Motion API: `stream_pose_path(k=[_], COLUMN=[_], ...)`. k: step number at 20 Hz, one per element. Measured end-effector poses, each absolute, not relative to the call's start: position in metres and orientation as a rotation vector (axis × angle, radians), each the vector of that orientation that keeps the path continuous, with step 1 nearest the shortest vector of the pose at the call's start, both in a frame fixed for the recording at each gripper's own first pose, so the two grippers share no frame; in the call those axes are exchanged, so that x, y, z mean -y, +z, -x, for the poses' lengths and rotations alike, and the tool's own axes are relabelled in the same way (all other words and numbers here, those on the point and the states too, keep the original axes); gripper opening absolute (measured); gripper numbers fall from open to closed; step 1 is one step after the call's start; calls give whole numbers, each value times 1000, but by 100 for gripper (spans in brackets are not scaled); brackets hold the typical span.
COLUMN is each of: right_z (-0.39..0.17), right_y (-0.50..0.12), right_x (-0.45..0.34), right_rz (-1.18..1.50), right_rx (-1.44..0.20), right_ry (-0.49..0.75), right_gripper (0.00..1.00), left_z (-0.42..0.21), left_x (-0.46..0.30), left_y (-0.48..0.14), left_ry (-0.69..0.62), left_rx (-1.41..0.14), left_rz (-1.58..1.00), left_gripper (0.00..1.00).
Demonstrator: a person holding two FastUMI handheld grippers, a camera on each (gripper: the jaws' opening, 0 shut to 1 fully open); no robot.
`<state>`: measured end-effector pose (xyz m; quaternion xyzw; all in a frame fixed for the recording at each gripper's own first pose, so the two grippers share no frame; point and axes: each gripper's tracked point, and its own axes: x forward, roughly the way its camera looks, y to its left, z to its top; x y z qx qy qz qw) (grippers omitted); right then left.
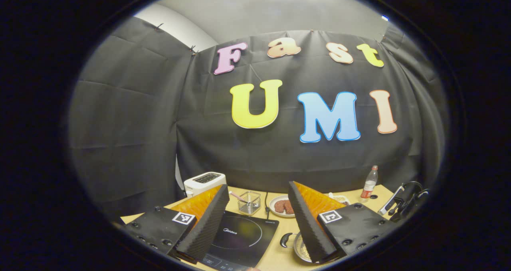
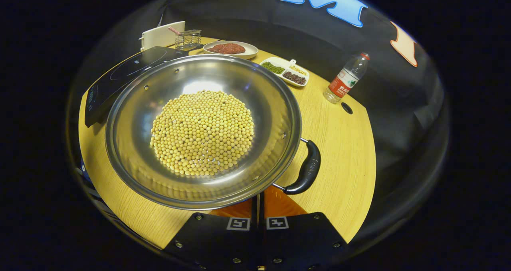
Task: First push the handle of the pot to place it horizontally, then grasp the pot with both hands and set it on the induction cooktop.
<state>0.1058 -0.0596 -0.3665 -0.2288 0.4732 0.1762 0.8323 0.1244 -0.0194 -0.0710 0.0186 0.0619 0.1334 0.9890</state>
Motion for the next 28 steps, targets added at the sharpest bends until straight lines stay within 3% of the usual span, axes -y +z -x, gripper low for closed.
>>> stream_pose_path(k=[7, 8, 9, 10, 11, 12, 13, 14, 20, 23, 26, 28], right_z=[-104, -102, -103, -104, -105, -107, -109, -112, -126, -128, -132, -137], right_y=[-346, -342, -336, -329, -326, -316, -309, -300, -270, -268, -272, -271], right_x=[75, 76, 82, 89, 93, 96, 96, 96, 90, 79, 73, 68], right_rz=[360, 316, 292, 275, 243, 199, 150, 107, 19, -1, -3, -23], right_rx=[-956, -953, -938, -921, -905, -883, -858, -831, -705, -695, -707, -707], right_ry=[304, 300, 281, 259, 243, 233, 225, 222, 244, 281, 282, 270], right_gripper=[2, 11, 33, 54, 60, 88, 96, 100, 98, 98, 98, 100], left_z=[-135, -137, -140, -142, -143, -146, -148, -150, -162, -164, -165, -168], left_x=[35, 38, 42, 48, 53, 58, 63, 67, 96, 98, 95, 93], left_y=[-77, -77, -78, -80, -82, -83, -85, -89, -116, -142, -169, -185], left_ry=[237, 232, 224, 214, 207, 198, 190, 184, 141, 132, 118, 98], left_rx=[-135, -136, -138, -141, -142, -144, -148, -151, -205, -273, -350, -385], left_rz=[-50, -52, -52, -50, -49, -48, -49, -49, -26, -8, 6, -3], left_gripper=[97, 96, 94, 99, 99, 99, 99, 99, 97, 99, 95, 99])
